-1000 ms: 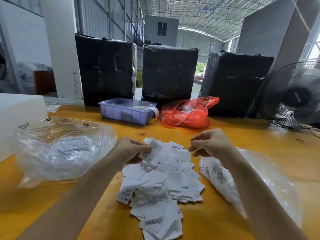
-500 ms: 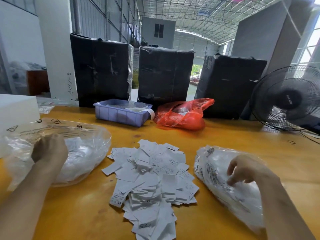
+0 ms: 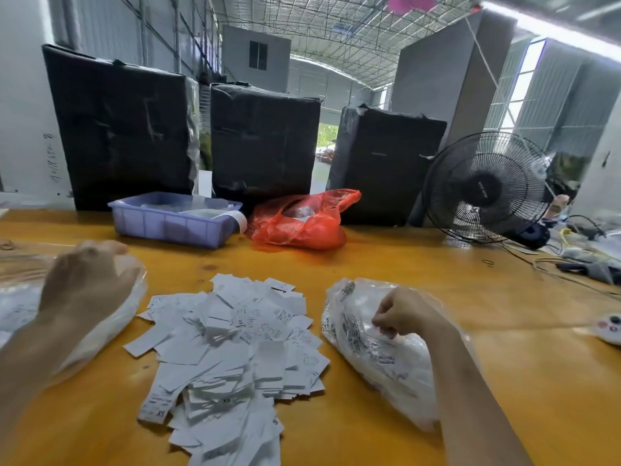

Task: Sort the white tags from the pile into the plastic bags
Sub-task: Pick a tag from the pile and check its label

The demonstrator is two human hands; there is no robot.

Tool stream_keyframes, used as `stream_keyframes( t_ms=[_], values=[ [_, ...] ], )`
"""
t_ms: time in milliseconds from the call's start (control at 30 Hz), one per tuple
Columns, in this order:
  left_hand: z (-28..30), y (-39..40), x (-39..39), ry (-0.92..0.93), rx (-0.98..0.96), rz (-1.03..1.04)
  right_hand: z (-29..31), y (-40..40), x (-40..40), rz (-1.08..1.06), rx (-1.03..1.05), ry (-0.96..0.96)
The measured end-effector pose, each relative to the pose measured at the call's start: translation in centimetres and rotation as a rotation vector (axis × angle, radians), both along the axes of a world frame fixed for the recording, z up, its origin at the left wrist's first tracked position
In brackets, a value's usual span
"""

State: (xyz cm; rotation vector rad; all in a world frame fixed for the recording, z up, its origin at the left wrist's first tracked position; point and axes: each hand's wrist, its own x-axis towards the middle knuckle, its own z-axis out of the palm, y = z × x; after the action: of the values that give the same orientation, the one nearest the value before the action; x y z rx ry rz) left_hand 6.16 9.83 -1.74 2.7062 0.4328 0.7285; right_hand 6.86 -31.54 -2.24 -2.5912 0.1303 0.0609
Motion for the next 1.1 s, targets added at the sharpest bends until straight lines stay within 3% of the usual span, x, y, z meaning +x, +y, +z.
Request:
stream_keyframes(
  t_ms=[167,267,333,400,467,500,600,767,867,967,1100],
  values=[
    [0.9,-5.7,-2.5,-0.179,-0.042,-0.262,2.7,-0.6,-0.8,-0.08,0.104,-0.043],
    [1.5,-8.5,-3.8,-0.194,-0.164,-0.447,4.9,0.9,-1.8,0.002,0.377,-0.12],
    [1.9,-10.7,-5.0,-0.126,-0.369,-0.604,6.3,3.0,-2.9,0.163,0.643,-0.098],
    [2.2,-12.7,-6.0,0.019,-0.729,-0.771,7.0,5.3,-3.8,0.338,0.707,-0.038],
    [2.0,-13.8,-6.2,0.151,-1.001,-0.854,6.8,7.7,-4.1,0.455,0.639,0.012],
    [1.8,-14.0,-6.2,0.197,-1.039,-0.884,6.3,8.8,-4.1,0.487,0.599,0.029],
    [0.9,-13.7,-5.9,0.268,-0.967,-0.922,4.9,11.2,-4.0,0.509,0.526,0.068],
    [-1.1,-12.1,-4.2,0.216,-0.898,-0.684,2.7,12.2,-2.9,0.405,0.545,0.057],
    [-2.1,-11.1,-3.3,0.18,-0.891,-0.574,0.9,12.4,-2.0,0.333,0.275,0.022],
    [-2.8,-10.4,-2.9,0.165,-0.909,-0.551,-0.9,13.0,-1.8,0.399,-0.012,0.073],
    [-3.3,-10.0,-2.6,0.129,-0.961,-0.543,-1.8,13.3,-1.5,0.406,-0.035,-0.002]
  ],
)
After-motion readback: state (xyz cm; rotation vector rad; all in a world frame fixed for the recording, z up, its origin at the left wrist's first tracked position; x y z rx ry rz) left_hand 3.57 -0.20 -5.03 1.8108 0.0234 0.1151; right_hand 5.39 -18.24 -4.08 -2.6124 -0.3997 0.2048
